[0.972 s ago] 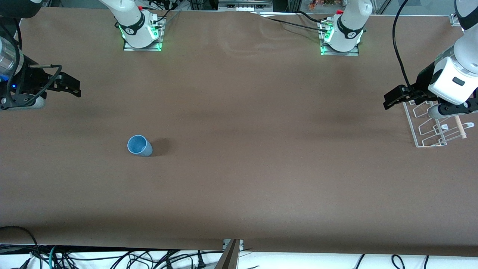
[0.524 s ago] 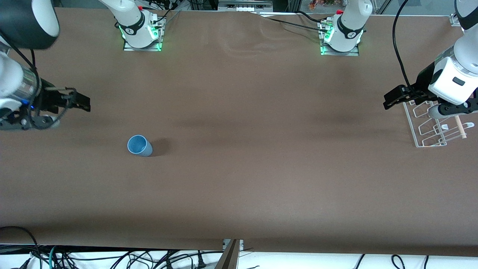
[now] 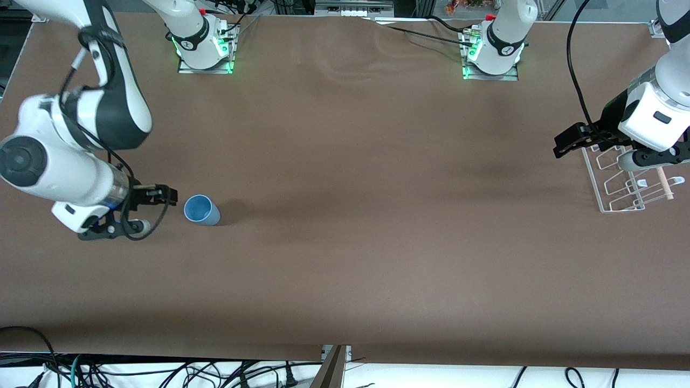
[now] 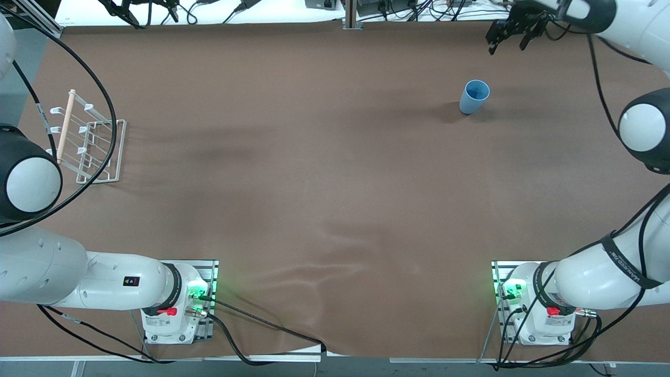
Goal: Transfer cup to left arm and place on rack
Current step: 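Move the right gripper toward the blue cup lying on the table, then close the right gripper on the blue cup's base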
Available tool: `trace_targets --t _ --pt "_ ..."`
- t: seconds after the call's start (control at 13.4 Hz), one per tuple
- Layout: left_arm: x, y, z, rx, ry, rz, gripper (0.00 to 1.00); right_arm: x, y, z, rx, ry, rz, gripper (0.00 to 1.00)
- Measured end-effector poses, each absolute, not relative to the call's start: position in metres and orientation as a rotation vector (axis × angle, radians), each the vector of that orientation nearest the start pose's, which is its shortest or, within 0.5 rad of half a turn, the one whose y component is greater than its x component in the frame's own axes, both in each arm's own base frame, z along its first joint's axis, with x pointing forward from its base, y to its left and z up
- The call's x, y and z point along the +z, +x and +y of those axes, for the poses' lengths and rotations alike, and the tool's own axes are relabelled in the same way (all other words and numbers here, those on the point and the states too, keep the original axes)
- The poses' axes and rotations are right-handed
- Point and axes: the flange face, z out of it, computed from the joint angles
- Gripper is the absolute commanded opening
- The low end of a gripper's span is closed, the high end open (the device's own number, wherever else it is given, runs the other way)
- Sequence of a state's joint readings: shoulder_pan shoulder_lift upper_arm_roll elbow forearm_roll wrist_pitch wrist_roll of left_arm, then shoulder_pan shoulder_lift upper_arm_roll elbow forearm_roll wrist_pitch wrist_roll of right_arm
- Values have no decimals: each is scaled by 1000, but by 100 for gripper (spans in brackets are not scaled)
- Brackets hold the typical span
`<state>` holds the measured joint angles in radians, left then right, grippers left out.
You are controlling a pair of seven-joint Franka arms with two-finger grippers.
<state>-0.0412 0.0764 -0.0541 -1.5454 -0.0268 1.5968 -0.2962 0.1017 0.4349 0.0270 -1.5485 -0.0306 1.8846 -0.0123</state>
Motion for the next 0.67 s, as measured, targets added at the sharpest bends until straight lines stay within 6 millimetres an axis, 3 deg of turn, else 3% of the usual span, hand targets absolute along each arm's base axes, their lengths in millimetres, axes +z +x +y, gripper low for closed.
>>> trace_targets --t 0.3,0.67 --pt "596 577 -57 48 -3151 -319 100 312 659 80 174 -3112 -175 100" --pt "596 577 -57 48 -3151 -319 100 287 647 76 241 -3106 -119 100"
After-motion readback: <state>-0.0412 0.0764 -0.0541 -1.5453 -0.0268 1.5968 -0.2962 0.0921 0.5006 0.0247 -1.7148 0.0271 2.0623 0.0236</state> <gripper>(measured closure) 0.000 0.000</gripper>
